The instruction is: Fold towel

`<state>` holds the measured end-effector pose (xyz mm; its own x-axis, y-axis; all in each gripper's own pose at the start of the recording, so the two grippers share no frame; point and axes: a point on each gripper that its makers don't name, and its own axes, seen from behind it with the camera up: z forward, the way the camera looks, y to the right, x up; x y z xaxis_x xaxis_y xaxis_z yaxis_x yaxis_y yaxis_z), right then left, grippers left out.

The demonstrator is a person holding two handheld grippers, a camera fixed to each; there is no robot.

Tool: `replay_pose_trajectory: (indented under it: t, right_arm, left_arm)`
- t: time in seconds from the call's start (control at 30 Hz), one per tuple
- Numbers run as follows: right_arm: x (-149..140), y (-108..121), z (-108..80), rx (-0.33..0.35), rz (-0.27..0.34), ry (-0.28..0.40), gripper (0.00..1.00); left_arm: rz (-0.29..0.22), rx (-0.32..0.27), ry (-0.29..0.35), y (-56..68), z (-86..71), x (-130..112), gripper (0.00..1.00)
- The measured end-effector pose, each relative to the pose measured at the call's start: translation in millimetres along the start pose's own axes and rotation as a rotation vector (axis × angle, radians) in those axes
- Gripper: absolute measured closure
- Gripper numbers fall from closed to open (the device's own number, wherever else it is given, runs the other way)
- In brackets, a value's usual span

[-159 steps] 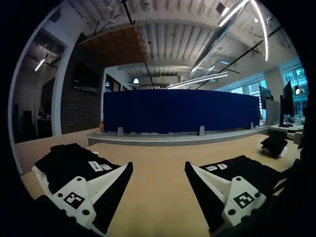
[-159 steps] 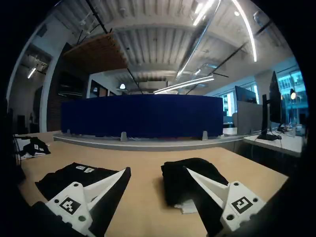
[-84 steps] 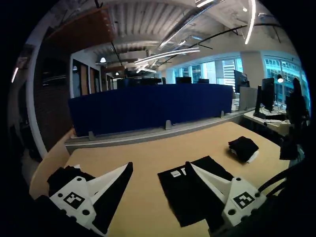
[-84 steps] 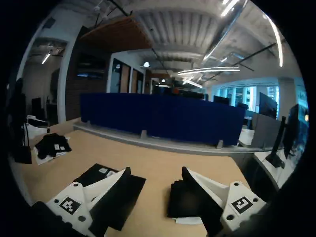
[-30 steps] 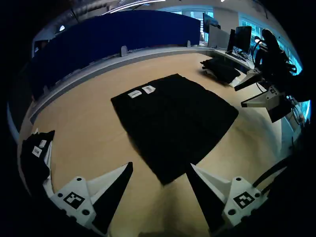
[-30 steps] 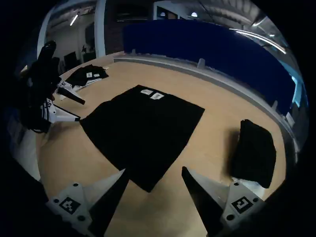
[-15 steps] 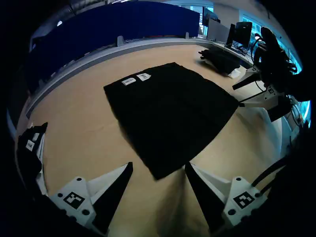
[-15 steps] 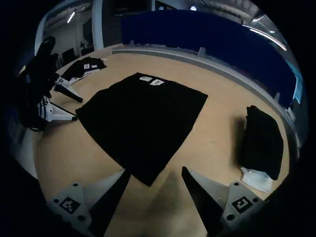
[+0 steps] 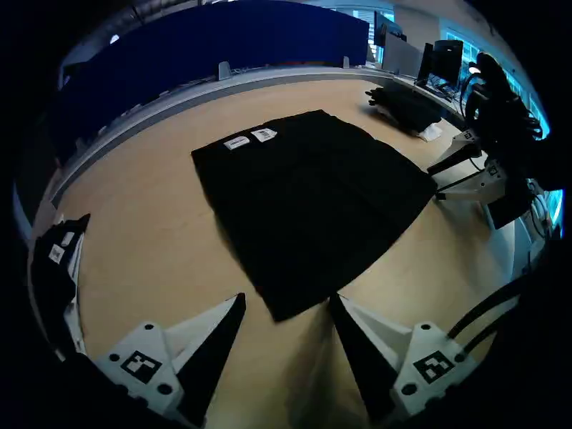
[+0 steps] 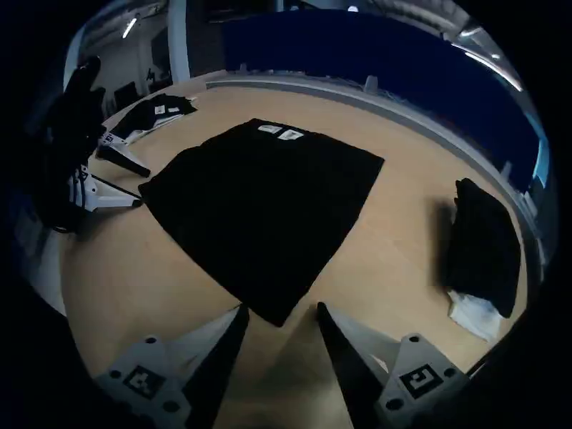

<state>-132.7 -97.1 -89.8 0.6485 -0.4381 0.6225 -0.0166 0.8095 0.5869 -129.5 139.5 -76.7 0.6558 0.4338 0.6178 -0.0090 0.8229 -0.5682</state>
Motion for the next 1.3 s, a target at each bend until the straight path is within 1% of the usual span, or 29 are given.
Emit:
replay_pose_trajectory:
  t: [0.1,0.13,0.23,0.3,0.4,0.53,0.73,0.87,1.1,1.3]
  right_arm:
    - [-0.7,-1.2,0.9,-0.002,0.007,0.001,0.36]
    - [-0.5,-1.2,0.9,-0.003,0.007,0.001,0.4]
    - [-0.3,-0.5,0.8,-0.01,0.007,0.0,0.6]
    - [-0.5,0.9,0.2,-0.017,0.005,0.0,0.69]
    - [-1.0,1.5,-0.1,-0.018,0.008,-0.001,0.73]
    - [0.0,1.5,-0.5,-0.017,0.024,-0.002,0.79]
    - [1.4,-0.2,-1.6,-0.009,0.042,-0.005,0.84]
    - [5.9,-1.4,-3.0,-0.006,0.042,0.004,0.86]
    - [12.4,-0.1,-5.3,-0.004,0.048,0.013,0.87]
    - [16.6,-0.4,-9.2,0.0,0.049,0.017,0.87]
  left_arm:
    - [0.005,0.0,0.0,4.6,0.3,0.8,0.29]
    - [0.006,-0.001,0.0,6.0,0.3,0.9,0.33]
    - [0.009,-0.003,0.0,9.4,0.1,1.4,0.43]
    - [0.01,-0.003,-0.001,10.9,-0.4,1.5,0.49]
    - [0.009,-0.002,-0.005,10.9,-1.5,1.6,0.58]
    - [0.006,0.012,-0.012,7.5,-1.3,1.5,0.7]
    - [0.007,0.033,-0.021,3.2,0.1,2.2,0.88]
    - [0.014,0.036,-0.026,2.6,-0.2,1.7,0.9]
    - [0.02,0.036,-0.032,2.9,-2.5,1.3,0.91]
    - [0.02,0.042,-0.026,3.7,-7.4,4.8,0.91]
